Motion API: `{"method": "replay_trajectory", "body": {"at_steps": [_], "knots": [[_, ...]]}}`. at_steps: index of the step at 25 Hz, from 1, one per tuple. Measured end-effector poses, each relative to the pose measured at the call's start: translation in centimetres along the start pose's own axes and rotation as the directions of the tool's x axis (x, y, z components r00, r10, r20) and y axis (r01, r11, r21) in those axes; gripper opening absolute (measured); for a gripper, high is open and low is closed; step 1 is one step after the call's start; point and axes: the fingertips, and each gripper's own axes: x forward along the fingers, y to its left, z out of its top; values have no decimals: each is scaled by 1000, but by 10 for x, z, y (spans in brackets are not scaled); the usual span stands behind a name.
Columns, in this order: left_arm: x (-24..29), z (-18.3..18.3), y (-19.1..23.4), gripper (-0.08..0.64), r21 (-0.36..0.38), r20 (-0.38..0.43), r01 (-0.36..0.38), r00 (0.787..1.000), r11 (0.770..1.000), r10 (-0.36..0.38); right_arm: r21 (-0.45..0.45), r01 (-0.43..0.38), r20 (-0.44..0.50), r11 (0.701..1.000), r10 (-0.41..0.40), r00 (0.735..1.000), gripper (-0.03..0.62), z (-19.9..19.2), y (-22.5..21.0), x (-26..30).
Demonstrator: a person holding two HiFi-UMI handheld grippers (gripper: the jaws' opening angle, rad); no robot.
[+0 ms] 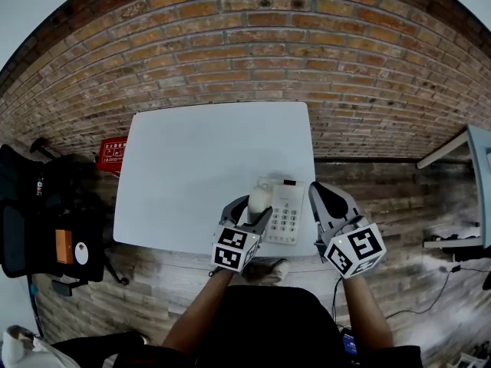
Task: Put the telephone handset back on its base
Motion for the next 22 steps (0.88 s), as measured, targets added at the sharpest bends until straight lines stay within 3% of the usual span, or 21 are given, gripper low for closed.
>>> {"method": "replay_trajectory", "body": {"at_steps": [22], "knots": [[34, -15, 9, 255, -48, -92, -77, 993, 996, 72, 12, 13, -15, 1000, -13, 1000, 12, -6, -14, -4]]}}
